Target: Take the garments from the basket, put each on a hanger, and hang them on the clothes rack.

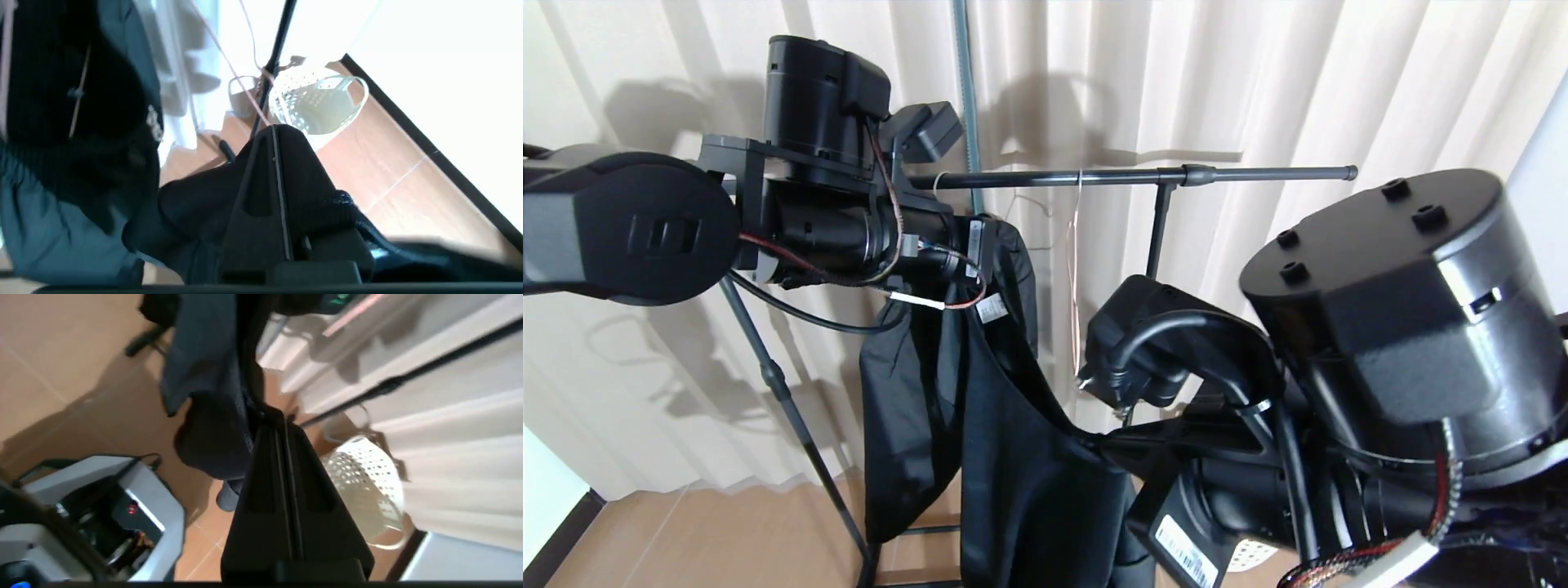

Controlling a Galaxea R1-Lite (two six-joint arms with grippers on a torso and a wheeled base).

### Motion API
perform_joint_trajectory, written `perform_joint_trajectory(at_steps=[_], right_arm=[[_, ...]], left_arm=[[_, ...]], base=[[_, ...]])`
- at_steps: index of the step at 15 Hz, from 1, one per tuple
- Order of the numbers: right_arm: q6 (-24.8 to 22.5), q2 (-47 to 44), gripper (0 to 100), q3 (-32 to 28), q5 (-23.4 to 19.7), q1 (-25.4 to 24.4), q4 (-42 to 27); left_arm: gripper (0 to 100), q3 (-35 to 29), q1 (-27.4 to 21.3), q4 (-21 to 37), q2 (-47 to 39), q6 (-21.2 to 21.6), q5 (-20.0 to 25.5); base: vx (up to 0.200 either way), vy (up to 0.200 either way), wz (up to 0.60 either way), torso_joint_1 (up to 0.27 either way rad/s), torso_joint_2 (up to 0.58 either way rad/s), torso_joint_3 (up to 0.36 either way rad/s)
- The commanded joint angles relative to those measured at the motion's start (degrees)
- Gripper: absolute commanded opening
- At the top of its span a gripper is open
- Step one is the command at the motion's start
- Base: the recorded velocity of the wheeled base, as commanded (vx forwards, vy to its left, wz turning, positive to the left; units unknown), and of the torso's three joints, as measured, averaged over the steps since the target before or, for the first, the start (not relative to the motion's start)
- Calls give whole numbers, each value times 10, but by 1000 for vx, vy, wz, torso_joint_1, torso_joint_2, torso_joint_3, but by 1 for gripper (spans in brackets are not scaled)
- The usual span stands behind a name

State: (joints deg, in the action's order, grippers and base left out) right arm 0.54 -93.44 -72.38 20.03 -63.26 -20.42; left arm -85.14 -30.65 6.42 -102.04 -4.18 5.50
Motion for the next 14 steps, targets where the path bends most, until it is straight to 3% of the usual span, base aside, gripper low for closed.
perform_joint_trajectory(at_steps=[1, 5, 8, 11, 14], right_arm=[[34, -38, 0, -20, -25, -40, 5], [139, -90, 0, -47, -38, -65, 48], [165, -95, 0, -41, -39, -68, 107], [168, -60, 0, -3, -77, -65, 109], [105, 27, 0, 80, -84, 10, 84]], left_arm=[[0, -49, -18, 18, -30, 1, 1], [0, -64, -42, 21, -40, 1, 5], [0, -64, -48, 21, -40, 0, 6], [0, -64, -47, 22, -40, 0, 5], [0, -64, -31, 28, -39, 1, 5]], base=[[0, 0, 0, 0, 0, 0], [0, 0, 0, 0, 0, 0], [0, 0, 0, 0, 0, 0], [0, 0, 0, 0, 0, 0], [0, 0, 0, 0, 0, 0]])
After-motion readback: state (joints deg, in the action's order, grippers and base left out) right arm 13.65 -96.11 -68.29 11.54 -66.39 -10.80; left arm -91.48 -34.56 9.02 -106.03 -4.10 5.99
